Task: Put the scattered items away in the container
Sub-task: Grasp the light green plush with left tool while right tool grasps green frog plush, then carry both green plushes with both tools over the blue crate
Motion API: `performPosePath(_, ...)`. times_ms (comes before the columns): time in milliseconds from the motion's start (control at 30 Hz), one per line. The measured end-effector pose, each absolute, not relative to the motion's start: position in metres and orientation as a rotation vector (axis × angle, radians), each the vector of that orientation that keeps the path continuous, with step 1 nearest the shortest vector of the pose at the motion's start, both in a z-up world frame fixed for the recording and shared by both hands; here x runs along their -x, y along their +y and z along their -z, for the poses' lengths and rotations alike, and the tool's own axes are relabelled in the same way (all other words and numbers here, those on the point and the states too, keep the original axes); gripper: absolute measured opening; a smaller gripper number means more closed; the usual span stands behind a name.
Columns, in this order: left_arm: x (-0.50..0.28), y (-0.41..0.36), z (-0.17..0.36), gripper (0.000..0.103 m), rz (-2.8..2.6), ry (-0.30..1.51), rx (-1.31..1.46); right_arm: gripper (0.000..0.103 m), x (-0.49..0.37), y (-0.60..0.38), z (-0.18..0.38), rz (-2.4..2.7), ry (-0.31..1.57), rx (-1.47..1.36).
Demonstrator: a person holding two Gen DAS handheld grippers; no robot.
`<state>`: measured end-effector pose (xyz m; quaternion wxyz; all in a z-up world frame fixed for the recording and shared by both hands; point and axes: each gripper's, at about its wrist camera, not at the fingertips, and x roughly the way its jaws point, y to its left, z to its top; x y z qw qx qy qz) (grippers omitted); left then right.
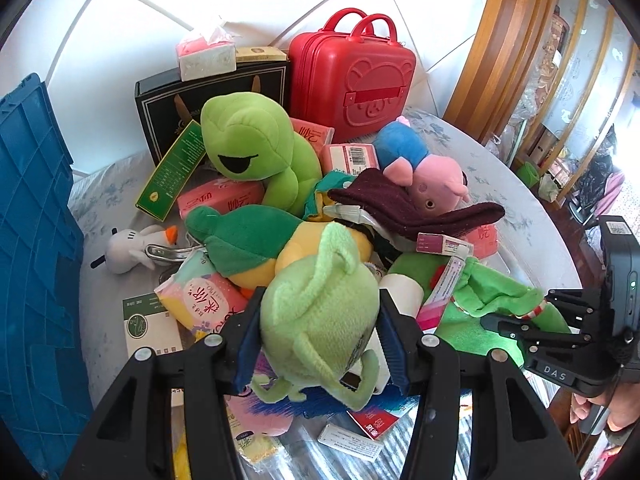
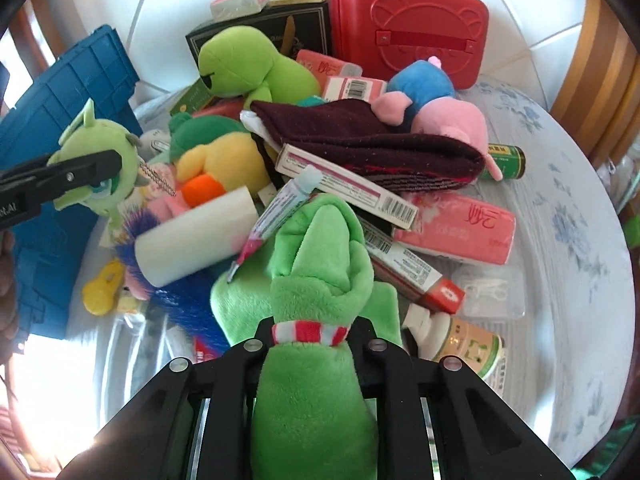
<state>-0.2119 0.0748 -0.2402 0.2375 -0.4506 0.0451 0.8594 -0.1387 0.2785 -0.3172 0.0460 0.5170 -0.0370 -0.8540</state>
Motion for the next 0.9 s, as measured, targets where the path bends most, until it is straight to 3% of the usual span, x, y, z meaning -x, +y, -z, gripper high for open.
performPosePath(200, 0.201, 0.072, 0.224, 0.051, -2.367, 0.129, 1.209, 0.017, 0.127, 0.285, 0.286, 2.657, -0.191, -1.514)
performPosePath(900, 0.150, 0.062, 0.155, 0.051, -2.404, 0.146, 1.089, 0.016, 0.073, 0.281, 0.187, 2.774, -0.197, -1.320)
